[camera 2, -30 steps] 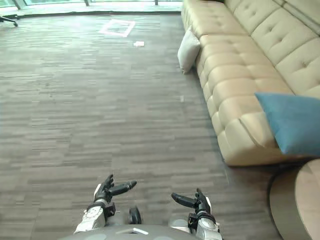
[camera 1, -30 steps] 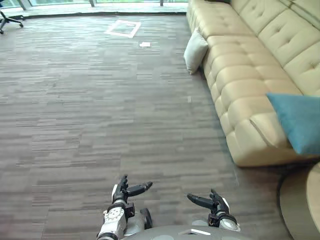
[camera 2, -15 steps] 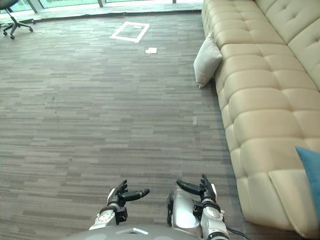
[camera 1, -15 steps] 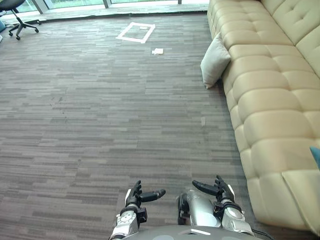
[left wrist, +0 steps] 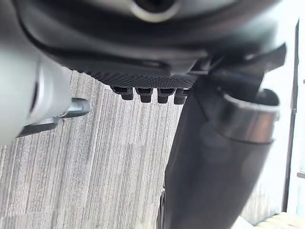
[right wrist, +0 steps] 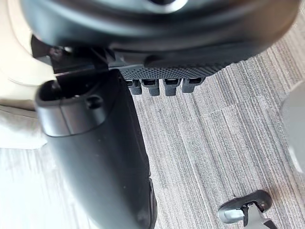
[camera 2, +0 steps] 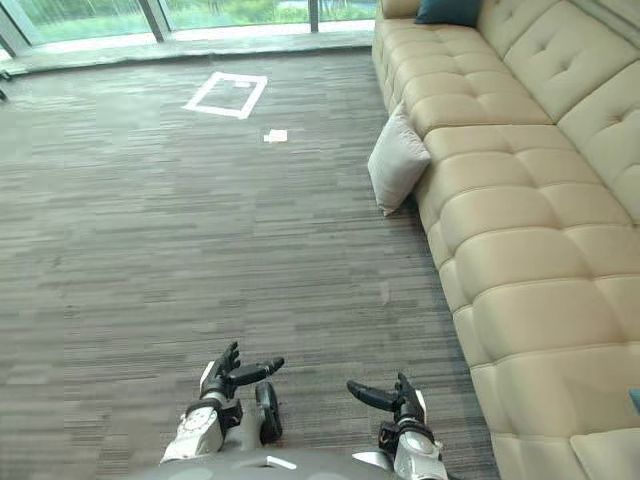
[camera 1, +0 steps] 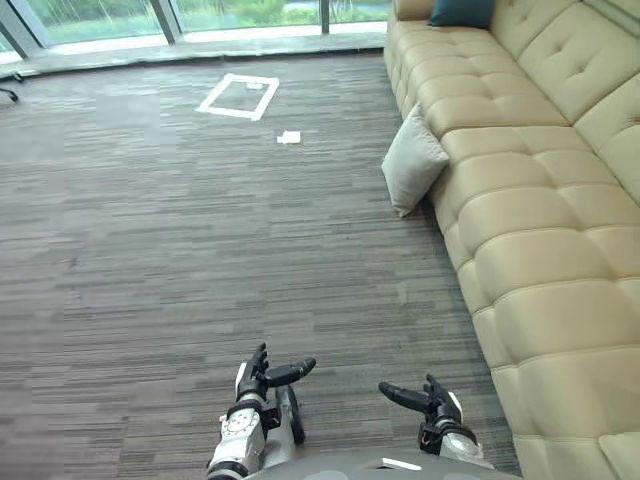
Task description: Pick up cushions and gather them together orderly.
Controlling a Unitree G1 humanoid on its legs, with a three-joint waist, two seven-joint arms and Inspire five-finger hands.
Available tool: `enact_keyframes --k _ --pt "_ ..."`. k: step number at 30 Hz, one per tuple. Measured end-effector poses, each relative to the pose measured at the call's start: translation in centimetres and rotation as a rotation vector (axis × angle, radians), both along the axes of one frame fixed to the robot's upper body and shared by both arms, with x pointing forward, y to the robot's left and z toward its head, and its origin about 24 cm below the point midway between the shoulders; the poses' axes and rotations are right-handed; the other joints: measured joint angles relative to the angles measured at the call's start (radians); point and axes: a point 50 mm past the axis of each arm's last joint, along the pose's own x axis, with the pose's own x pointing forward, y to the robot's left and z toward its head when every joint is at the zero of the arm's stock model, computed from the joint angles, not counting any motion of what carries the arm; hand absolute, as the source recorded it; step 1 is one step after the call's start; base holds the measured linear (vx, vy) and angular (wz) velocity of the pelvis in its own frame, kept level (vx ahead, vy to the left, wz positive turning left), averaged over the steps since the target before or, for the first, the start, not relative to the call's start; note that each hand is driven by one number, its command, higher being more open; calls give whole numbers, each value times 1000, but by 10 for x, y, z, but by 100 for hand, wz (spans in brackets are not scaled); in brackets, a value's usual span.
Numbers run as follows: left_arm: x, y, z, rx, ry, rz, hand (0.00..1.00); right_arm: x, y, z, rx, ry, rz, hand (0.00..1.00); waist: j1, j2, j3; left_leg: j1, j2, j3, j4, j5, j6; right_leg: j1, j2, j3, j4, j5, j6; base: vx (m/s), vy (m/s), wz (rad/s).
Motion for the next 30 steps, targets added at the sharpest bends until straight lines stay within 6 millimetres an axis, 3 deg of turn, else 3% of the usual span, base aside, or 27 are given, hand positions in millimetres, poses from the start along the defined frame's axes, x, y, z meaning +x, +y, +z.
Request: enact_keyframes --k 1,2,3,4,6,7,8,9,10,11,12,13,14,15,16,17,18,19,21,23,25,26,27,28,29,30 --pt "-2 -2 -2 -1 12 -10 100 0 0 0 2 -1 2 100 -1 -1 1 44 -12 2 -14 -23 2 -35 -23 -3 112 90 11 671 237 -7" --pt "-6 -2 -4 5 31 -23 100 2 -1 1 -2 -11 13 100 -5 9 7 117 -25 2 -37 -58 9 -89 -52 -13 263 125 -7 675 209 -9" --pt "-9 0 -6 11 45 -21 100 5 -5 3 -17 -23 38 100 -9 11 7 190 -27 1 -71 -80 4 -147 -59 -25 365 60 -55 671 166 -6" --pt "-13 2 -7 19 57 -19 100 9 -10 5 -37 -43 48 100 -20 39 3 283 -13 -4 -134 -97 -2 -250 -30 -70 405 -27 -77 559 105 1" --pt "-17 3 -9 24 75 -19 100 16 -15 9 -56 -74 47 100 -30 63 13 350 18 -6 -171 -98 -5 -337 11 -129 336 -93 -113 509 21 13" --pt "-21 4 -11 27 94 -17 100 22 -17 12 -67 -93 52 100 -40 72 19 383 46 -3 -178 -98 -5 -398 40 -185 209 -108 -124 562 -60 31" --pt "-23 5 -12 29 104 -20 100 24 -18 13 -70 -102 53 100 -47 73 21 406 65 -4 -183 -98 -5 -436 57 -232 28 -91 -111 578 -132 44" --pt "-24 5 -12 34 106 -34 100 25 -17 13 -69 -105 52 100 -51 64 20 440 65 -5 -207 -104 -16 -445 73 -269 -201 -16 -100 711 -193 53" --pt "-25 7 -12 43 108 -46 100 22 -16 12 -66 -96 48 100 -56 44 17 481 52 -6 -223 -122 -50 -437 77 -281 -367 165 -127 781 -233 41" --pt "-26 2 -14 26 124 -43 100 25 -21 12 -70 -97 37 100 -57 77 18 518 89 -3 -233 -141 -81 -420 108 -290 -355 230 -213 757 -235 -1" --pt "-21 -3 -13 14 112 -50 100 33 -21 16 -76 -116 45 100 -46 102 15 508 107 -12 -217 -112 -83 -431 131 -282 -328 182 -224 513 -158 -23" --pt "-19 -4 -12 10 106 -52 100 34 -21 16 -76 -122 43 100 -46 103 18 510 106 -13 -209 -93 -87 -437 128 -278 -301 156 -223 433 -170 -14" --pt "-19 -10 -13 -9 104 -55 100 30 -20 15 -74 -114 43 100 -63 100 17 511 112 -35 -153 -51 -129 -426 112 -282 -228 75 -224 394 -188 16" --pt "-20 -14 -13 -20 105 -54 100 26 -22 15 -65 -109 14 100 -66 99 17 491 125 -60 -52 -38 -149 -404 106 -287 -207 28 -214 563 -271 26" --pt "-20 -18 -13 -31 103 -50 100 24 -22 15 -64 -108 8 100 -68 101 17 444 150 -90 80 -21 -183 -371 107 -289 -209 -1 -204 525 -241 17" --pt "-18 -21 -12 -42 97 -45 100 22 -20 14 -59 -107 5 100 -70 104 18 366 185 -134 274 32 -250 -329 119 -293 -230 -18 -203 518 -221 7" --pt "-18 -23 -11 -56 81 -33 100 18 -19 14 -54 -107 -4 100 -67 107 18 245 236 -157 544 41 -280 -271 149 -295 -266 -33 -204 430 -166 -5" --pt "-15 -24 -8 -66 58 -8 100 16 -19 14 -46 -104 -13 100 -68 114 18 174 276 -142 691 26 -275 -216 173 -293 -301 -42 -206 415 -133 -22" --pt "-12 -21 -5 -61 31 3 100 10 -14 11 -21 -91 -48 100 -57 90 20 83 313 -63 750 -37 -246 -108 199 -266 -377 -56 -205 382 -83 -33" --pt "-8 -22 -3 -64 14 1 100 5 -14 9 -19 -75 -51 100 -40 77 15 16 291 -8 612 -103 -177 -44 206 -216 -437 -50 -202 351 -17 -77" --pt "-4 -23 -1 -63 -1 1 100 5 -14 9 -20 -67 -54 100 -24 79 15 -25 247 -22 420 -119 -153 -7 205 -154 -470 -48 -192 478 67 -111" --pt "-2 -21 1 -60 -11 10 100 3 -13 8 -20 -56 -57 100 -19 76 16 -48 191 -86 219 -113 -155 29 195 -98 -499 -56 -170 395 109 -98" --pt "-2 -21 1 -60 -13 13 100 2 -14 7 -21 -51 -58 100 -19 75 17 -48 171 -108 152 -105 -161 40 189 -82 -504 -62 -158 496 189 -114" --pt "-3 -21 0 -61 -9 17 100 -3 -16 5 -26 -34 -66 100 -20 82 13 -47 143 -153 32 -57 -154 64 186 -49 -514 -81 -129 469 242 -83" --pt "-5 -22 -1 -65 -4 19 100 -4 -19 5 -33 -30 -72 100 -18 95 6 -52 142 -155 1 -6 -138 73 189 -26 -512 -100 -117 585 324 -115" --pt "-5 -20 -1 -60 -1 24 100 -6 -16 5 -28 -25 -76 100 -17 85 -11 -57 123 -141 63 49 -97 84 158 21 -461 -157 -81 577 306 -90"
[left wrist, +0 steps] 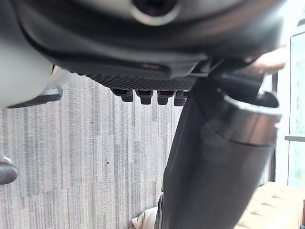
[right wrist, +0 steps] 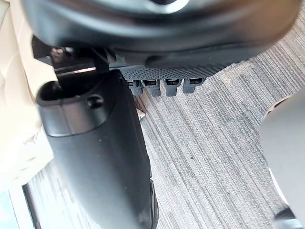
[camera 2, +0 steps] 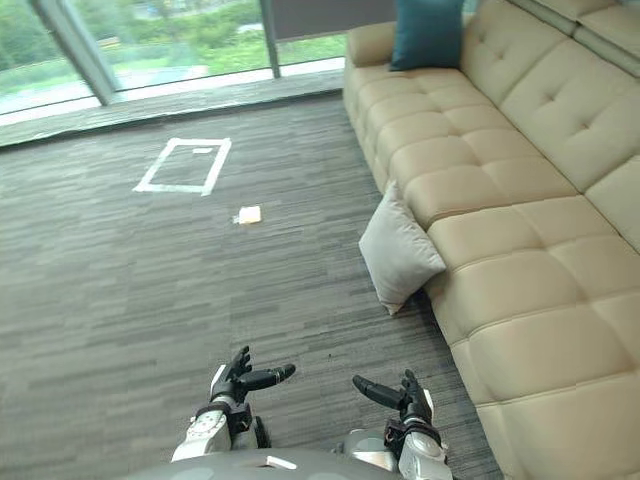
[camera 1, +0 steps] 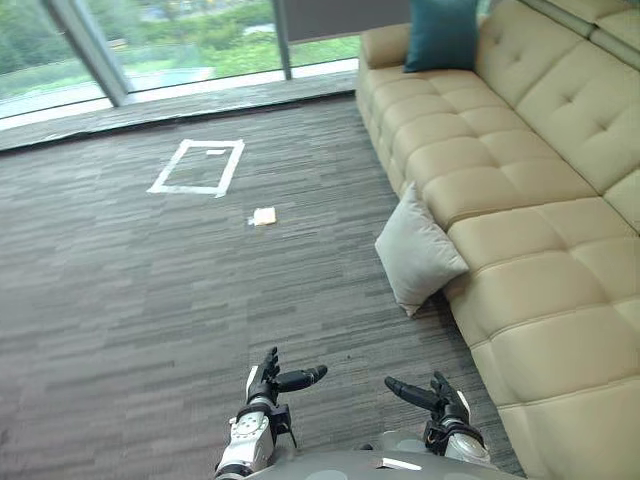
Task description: Pick up cushions and gather them together orderly.
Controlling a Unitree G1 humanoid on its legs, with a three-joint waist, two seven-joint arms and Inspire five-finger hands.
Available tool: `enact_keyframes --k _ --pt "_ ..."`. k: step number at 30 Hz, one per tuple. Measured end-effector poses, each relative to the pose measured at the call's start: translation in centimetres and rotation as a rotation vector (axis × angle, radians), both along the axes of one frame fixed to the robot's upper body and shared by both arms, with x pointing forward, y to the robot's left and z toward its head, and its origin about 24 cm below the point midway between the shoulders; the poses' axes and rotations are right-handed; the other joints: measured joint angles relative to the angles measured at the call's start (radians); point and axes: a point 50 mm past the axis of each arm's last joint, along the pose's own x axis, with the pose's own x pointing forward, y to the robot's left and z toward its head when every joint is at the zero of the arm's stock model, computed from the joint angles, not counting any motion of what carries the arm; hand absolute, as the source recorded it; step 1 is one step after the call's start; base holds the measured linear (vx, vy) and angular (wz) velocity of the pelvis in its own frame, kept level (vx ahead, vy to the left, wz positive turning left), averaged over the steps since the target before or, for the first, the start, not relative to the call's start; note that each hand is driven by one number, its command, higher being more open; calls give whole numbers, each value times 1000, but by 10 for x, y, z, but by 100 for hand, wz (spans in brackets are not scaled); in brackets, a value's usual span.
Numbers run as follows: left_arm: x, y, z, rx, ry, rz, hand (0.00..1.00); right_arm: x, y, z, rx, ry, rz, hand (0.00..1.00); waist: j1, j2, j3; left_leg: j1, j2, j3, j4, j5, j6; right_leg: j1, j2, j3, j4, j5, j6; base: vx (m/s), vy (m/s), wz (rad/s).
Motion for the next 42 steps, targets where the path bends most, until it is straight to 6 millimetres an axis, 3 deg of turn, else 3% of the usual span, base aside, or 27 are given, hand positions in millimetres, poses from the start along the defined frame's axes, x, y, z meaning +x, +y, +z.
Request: enact_keyframes --k 1,3,4,5,7,8,10,13,14,15,16,17,20,22,23,26,27,29,32,34,35,36,37,38,39,41,42 --pt "1 2 0 6 0 -4 100 -6 2 -1 8 7 -12 100 -1 -25 -17 16 -22 26 2 -46 11 -33 -41 -1 75 -12 21 479 248 -76" --pt "-1 5 -1 16 8 -6 100 -7 6 -2 21 8 -12 100 8 -49 -33 45 -47 72 -23 -70 22 -105 -82 -1 210 -11 32 361 204 -55" --pt "-6 8 -4 28 35 -19 100 -6 12 -2 36 7 -14 100 16 -68 -43 98 -79 113 -73 -76 32 -181 -128 -11 363 20 63 566 314 -67" --pt "-9 10 -6 46 56 -44 100 -5 12 -2 38 7 -4 100 12 -68 -41 162 -95 131 -127 -80 41 -228 -162 -41 491 80 47 565 286 -52" --pt "-10 14 -7 59 64 -40 100 -1 8 -3 23 9 33 100 3 -46 -30 250 -92 135 -189 -86 49 -247 -168 -104 574 48 25 452 159 -24" --pt "-11 17 -8 68 71 -39 100 2 4 -2 4 5 60 100 -1 -29 -28 305 -75 135 -236 -87 48 -273 -146 -151 592 10 6 485 78 -23" --pt "-11 22 -8 83 78 -41 100 8 0 1 -20 -16 87 100 -6 -6 -20 347 -39 144 -269 -86 48 -348 -104 -209 585 -28 -15 400 -2 -20" --pt "-19 27 -12 93 115 -40 100 17 -3 5 -34 -41 93 100 -12 1 -10 395 2 188 -268 -87 46 -467 -93 -314 443 -25 -25 359 -118 -31" --pt "-23 30 -13 96 135 -40 100 16 -1 4 -32 -40 98 100 -14 -21 -9 420 -10 205 -260 -105 5 -467 -92 -333 227 106 -41 394 -186 -22" --pt "-22 29 -14 91 144 -43 100 20 -3 5 -25 -48 84 100 -17 -4 12 456 20 213 -257 -140 -47 -450 -67 -340 236 186 -134 424 -217 -30" --pt "-19 23 -14 77 133 -53 100 27 -7 7 -50 -58 97 100 -18 19 17 452 30 197 -261 -151 -56 -452 -45 -338 233 171 -148 319 -181 -22" --pt "-15 19 -13 63 123 -59 100 29 -9 8 -57 -64 99 100 -21 24 27 446 22 175 -263 -147 -57 -445 -41 -340 230 164 -150 228 -137 -7" --pt "-14 8 -14 29 120 -66 100 22 -9 4 -32 -36 40 100 -34 11 29 431 22 166 -184 -89 -82 -381 -39 -360 200 118 -137 191 -158 25" --pt "-8 4 -10 12 91 -46 100 19 -3 4 -20 -41 52 100 -32 -1 35 320 88 133 137 -88 -113 -295 -24 -360 140 107 -128 223 -202 7" --pt "-7 3 -8 -2 70 -20 100 18 -1 5 -21 -47 62 100 -25 1 35 239 133 118 340 -116 -142 -256 -1 -350 107 106 -127 181 -139 -21" --pt "-5 3 -4 -6 33 6 100 15 -1 6 -23 -47 67 100 -12 8 31 146 167 131 497 -184 -126 -195 31 -293 68 101 -129 164 -17 -65" --pt "-3 4 -2 -7 22 11 100 13 0 4 -20 -36 62 100 -2 2 28 113 147 133 449 -207 -92 -182 32 -254 64 96 -125 200 54 -80" --pt "-1 5 -1 -10 14 35 100 11 1 4 -16 -26 60 100 6 -4 25 85 103 100 283 -220 -68 -173 28 -194 61 94 -118 207 105 -101" --pt "3 6 0 -9 4 43 100 9 2 3 -18 -17 50 100 12 -24 28 51 38 -2 79 -209 -61 -154 -4 -113 64 82 -90 216 155 -85" --pt "3 2 0 -20 4 36 100 4 1 1 -22 -3 45 100 16 -23 17 48 14 -27 -34 -140 -43 -136 -22 -69 61 62 -45 246 225 -63" --pt "0 -2 -1 -29 13 35 100 2 -1 1 -28 -1 44 100 16 -6 3 49 19 -27 -68 -85 -31 -135 -19 -50 64 47 -21 342 373 -77" --pt "-2 -2 -3 -30 26 24 100 1 2 1 -20 5 45 100 20 -14 -18 58 4 -3 -45 -38 -23 -132 -46 -6 88 16 15 350 375 -62" --pt "-3 -1 -3 -26 29 24 100 0 4 0 -13 6 44 100 20 -25 -25 66 -7 9 -49 -48 -17 -134 -62 1 93 13 24 422 421 -90" --pt "-6 7 -5 -3 40 28 100 -4 16 -2 21 11 50 100 25 -62 -48 105 -51 75 -59 -91 6 -146 -114 45 123 4 52 349 346 -82" --pt "-8 8 -6 2 49 26 100 -4 17 -2 20 12 70 100 26 -71 -54 128 -64 106 -68 -108 19 -166 -132 59 164 13 67 269 298 -90" --pt "-10 10 -7 7 62 23 100 -3 16 -1 15 11 85 100 25 -65 -52 175 -79 153 -98 -117 30 -219 -152 66 265 40 90 202 286 -72" --pt "-12 13 -9 16 75 21 100 -1 13 -1 7 8 88 100 25 -55 -48 225 -82 197 -137 -119 41 -264 -169 39 357 78 76 207 301 -74"
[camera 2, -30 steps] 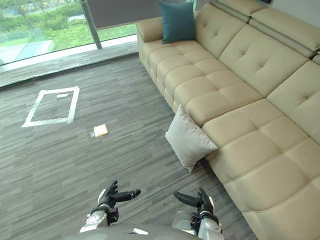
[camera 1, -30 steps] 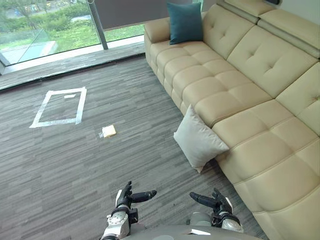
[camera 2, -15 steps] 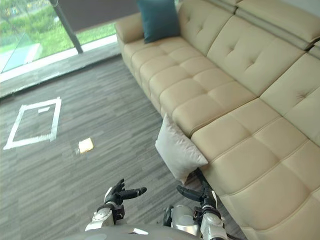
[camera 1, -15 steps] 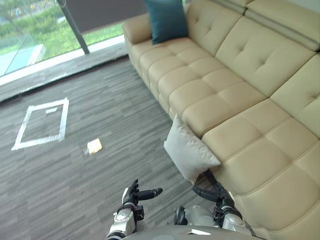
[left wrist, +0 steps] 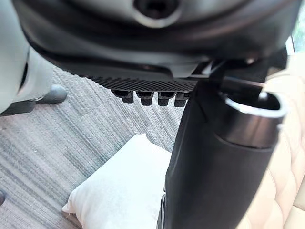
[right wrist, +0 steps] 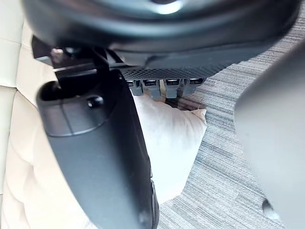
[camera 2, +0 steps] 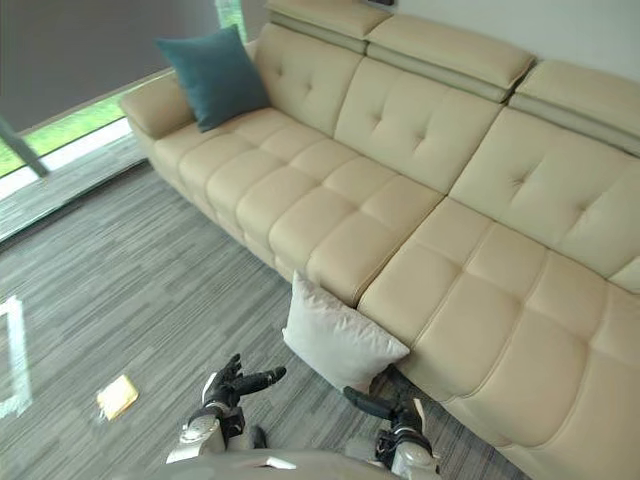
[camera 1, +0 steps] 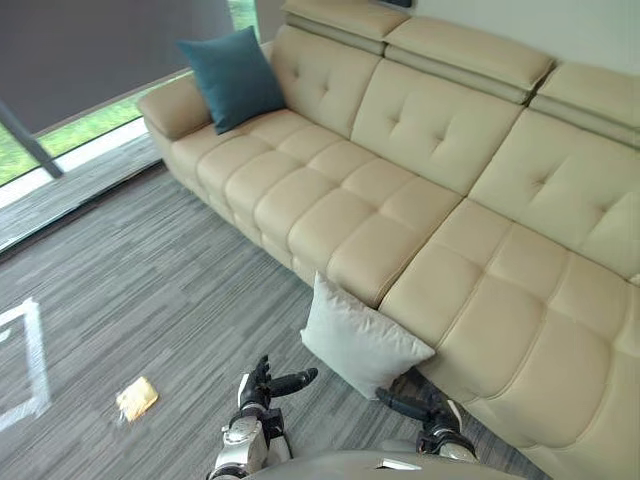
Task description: Pick up cushions and gather them together orderly.
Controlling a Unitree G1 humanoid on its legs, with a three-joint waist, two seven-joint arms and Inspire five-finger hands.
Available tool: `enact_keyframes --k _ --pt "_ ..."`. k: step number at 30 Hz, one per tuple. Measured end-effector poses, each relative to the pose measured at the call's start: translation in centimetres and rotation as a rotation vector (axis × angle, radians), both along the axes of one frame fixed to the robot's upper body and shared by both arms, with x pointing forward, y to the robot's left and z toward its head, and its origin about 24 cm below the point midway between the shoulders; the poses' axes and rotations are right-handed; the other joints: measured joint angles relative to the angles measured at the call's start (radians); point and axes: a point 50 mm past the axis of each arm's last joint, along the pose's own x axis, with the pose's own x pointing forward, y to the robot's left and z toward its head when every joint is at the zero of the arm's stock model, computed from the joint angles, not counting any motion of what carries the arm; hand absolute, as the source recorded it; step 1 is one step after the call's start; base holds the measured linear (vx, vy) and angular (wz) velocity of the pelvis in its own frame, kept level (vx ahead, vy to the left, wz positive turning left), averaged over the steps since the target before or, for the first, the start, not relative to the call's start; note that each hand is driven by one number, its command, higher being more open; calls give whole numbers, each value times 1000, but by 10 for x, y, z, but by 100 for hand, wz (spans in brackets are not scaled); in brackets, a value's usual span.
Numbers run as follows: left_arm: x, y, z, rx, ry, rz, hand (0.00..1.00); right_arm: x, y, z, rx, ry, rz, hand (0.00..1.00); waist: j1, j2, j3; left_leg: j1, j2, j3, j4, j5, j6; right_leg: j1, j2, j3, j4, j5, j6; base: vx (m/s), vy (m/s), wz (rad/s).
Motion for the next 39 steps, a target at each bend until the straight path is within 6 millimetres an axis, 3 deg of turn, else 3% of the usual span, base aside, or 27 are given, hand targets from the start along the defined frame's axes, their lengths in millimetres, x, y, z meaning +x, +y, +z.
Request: enact_keyframes --k 3,6,7,8,9,11,13,14,15,17,19,21,23,25,26,28,32,39 --pt "-4 8 -2 37 26 -34 100 3 -5 -2 -14 15 11 100 -4 14 2 77 11 42 -66 0 1 -40 -18 -142 89 -27 -32 215 174 -59" --pt "-9 15 -4 64 54 -62 100 12 -12 1 -39 2 30 100 -18 45 18 116 50 56 -95 0 0 -111 8 -345 67 -68 -71 176 -40 -37" --pt "-11 17 -5 69 63 -64 100 14 -12 1 -43 0 43 100 -23 44 19 118 49 62 -91 0 -2 -130 13 -400 -11 -47 -94 181 -135 -37" --pt "-12 21 -6 76 74 -67 100 13 -10 0 -45 3 60 100 -23 28 17 137 21 67 -94 -6 -17 -122 21 -425 -118 38 -162 233 -161 -37" --pt "-12 20 -6 74 77 -66 100 15 -12 1 -45 0 58 100 -21 38 23 144 27 68 -98 -7 -18 -118 28 -425 -120 40 -163 211 -174 -47" --pt "-17 4 -9 32 88 -74 100 15 -27 2 -80 6 40 100 -27 104 20 155 57 18 -112 -15 -30 -69 88 -420 -201 55 -173 146 -141 -32" --pt "-15 -2 -9 11 81 -83 100 13 -30 0 -86 19 18 100 -27 116 20 160 63 -15 -115 0 -52 -32 118 -426 -239 56 -175 77 -145 -4" --pt "-13 -2 -8 9 74 -87 100 11 -29 0 -87 24 17 100 -28 107 20 155 76 -7 -84 3 -58 -13 130 -429 -258 52 -176 73 -183 6" --pt "-6 2 -5 19 50 -92 100 11 -24 -2 -74 28 18 100 -27 76 28 105 98 -11 45 5 -77 9 133 -426 -291 49 -175 62 -138 5" --pt "0 5 -3 26 29 -84 100 11 -18 -2 -58 28 14 100 -20 54 41 29 138 -16 224 -14 -96 35 142 -411 -320 53 -178 67 -136 -21" --pt "1 4 -2 21 24 -80 100 9 -18 -3 -59 32 12 100 -17 57 41 1 144 -57 287 -65 -101 51 156 -380 -329 55 -182 90 -36 -56" --pt "2 2 -2 18 17 -79 100 8 -20 -3 -60 35 -11 100 -13 54 47 -17 101 -127 217 -106 -88 73 156 -321 -332 55 -181 91 80 -73" --pt "4 1 0 15 2 -76 100 6 -22 -3 -61 38 -22 100 -5 52 47 -46 66 -210 139 -105 -82 73 149 -271 -332 60 -172 75 93 -78" --pt "5 -1 1 15 -2 -70 100 4 -23 -3 -58 38 -46 100 -2 59 44 -61 46 -278 39 -36 -73 72 149 -232 -324 59 -146 79 142 -78" --pt "6 -6 1 4 -4 -64 100 3 -25 -2 -65 32 -57 100 0 74 40 -59 55 -276 29 48 -63 74 152 -200 -308 45 -120 67 135 -50" --pt "5 -2 1 15 -4 -59 100 -1 -17 -3 -44 29 -70 100 0 50 26 -35 35 -246 6 43 -53 75 131 -176 -310 42 -103 94 166 -38" --pt "0 0 -1 19 10 -58 100 -3 -10 -3 -24 28 -72 100 0 28 14 19 8 -189 -44 46 -43 80 107 -128 -309 36 -80 85 135 -34" --pt "-3 -3 -2 16 17 -56 100 -6 -17 -4 -24 31 -131 100 -1 58 17 80 11 -149 -76 46 -42 109 115 -98 -307 26 -70 35 26 -16"
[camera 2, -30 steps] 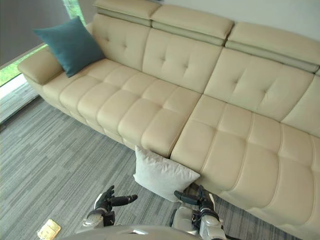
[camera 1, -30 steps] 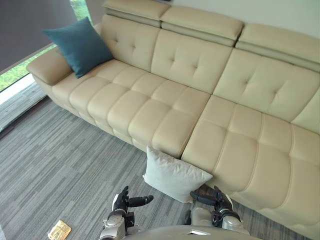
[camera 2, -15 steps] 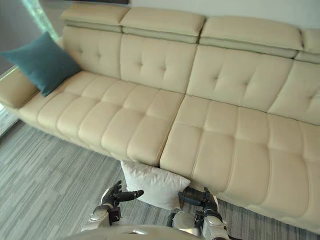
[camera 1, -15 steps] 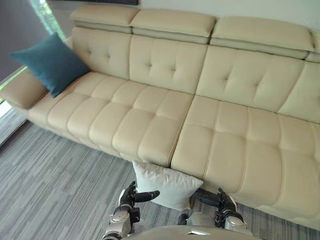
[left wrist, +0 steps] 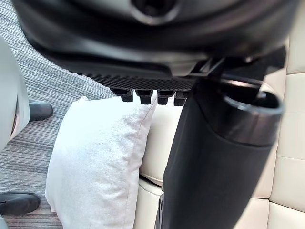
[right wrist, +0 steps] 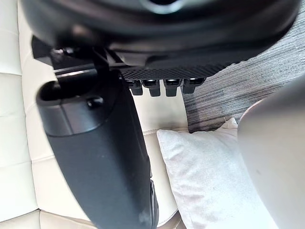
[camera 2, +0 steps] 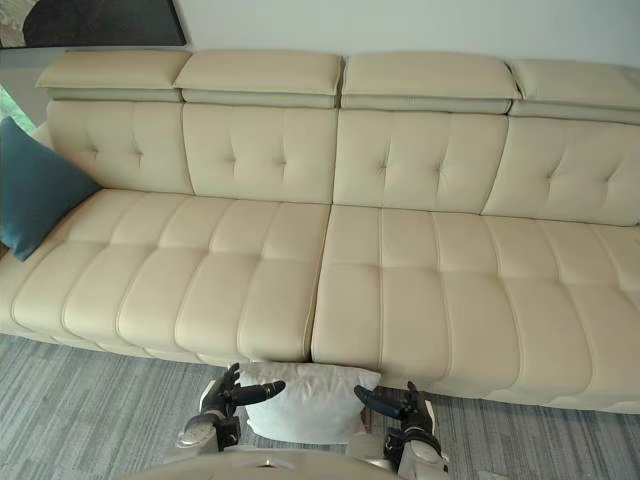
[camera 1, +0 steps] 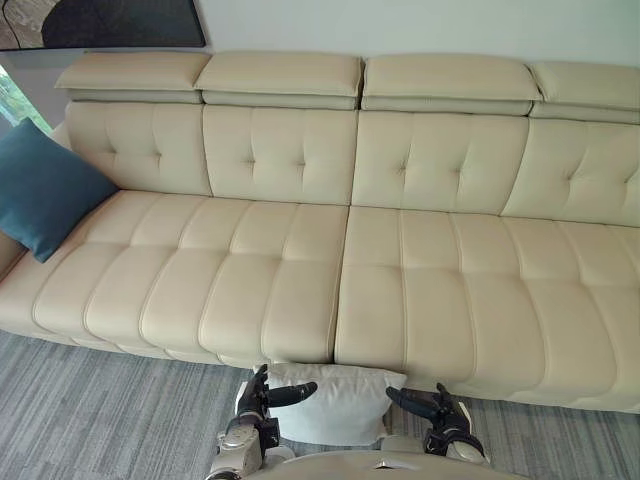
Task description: Pick up cushions and gather them together orderly.
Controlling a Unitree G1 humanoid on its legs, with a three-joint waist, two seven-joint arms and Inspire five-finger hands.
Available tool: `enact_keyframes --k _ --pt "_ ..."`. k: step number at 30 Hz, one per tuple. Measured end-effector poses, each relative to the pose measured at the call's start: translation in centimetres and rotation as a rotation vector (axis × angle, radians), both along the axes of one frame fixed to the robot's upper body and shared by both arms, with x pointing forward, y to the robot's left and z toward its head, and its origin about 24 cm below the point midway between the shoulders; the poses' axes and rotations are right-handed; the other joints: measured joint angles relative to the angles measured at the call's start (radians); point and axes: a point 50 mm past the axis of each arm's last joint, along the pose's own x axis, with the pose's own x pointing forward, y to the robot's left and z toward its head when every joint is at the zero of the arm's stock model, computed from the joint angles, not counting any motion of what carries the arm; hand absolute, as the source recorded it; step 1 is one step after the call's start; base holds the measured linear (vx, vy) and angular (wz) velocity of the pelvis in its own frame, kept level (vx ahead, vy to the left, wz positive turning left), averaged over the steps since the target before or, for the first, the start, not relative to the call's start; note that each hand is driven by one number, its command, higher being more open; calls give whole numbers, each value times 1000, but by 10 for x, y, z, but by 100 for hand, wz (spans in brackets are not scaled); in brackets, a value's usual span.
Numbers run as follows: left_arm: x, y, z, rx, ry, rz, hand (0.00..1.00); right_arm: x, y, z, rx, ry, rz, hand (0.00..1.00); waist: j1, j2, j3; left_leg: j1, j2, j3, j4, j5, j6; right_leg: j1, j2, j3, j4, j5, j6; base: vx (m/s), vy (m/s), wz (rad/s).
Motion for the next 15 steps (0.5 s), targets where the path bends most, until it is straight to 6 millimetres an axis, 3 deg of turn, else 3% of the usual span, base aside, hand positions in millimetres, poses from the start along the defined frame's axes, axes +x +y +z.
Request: enact_keyframes --k 4,9,12,15 --pt "3 3 3 16 -18 23 100 0 -1 0 10 -5 -34 100 2 -15 19 -22 3 0 36 -15 1 -28 -5 -3 54 -26 -2 -27 -30 4" --pt "37 24 24 55 -158 158 100 18 -4 9 11 -88 -88 100 26 -43 130 -308 81 -56 452 -179 5 -223 6 -37 323 -127 -9 -139 -74 18" --pt "57 39 39 91 -236 205 100 34 -4 16 12 -143 -114 100 33 -60 195 -456 105 -89 620 -233 7 -354 3 -52 476 -181 -18 -203 -63 15" --pt "81 51 59 101 -339 297 100 57 -6 28 7 -218 -142 100 35 -59 250 -616 122 -116 754 -270 17 -497 -8 -68 608 -219 -29 -218 -14 16"
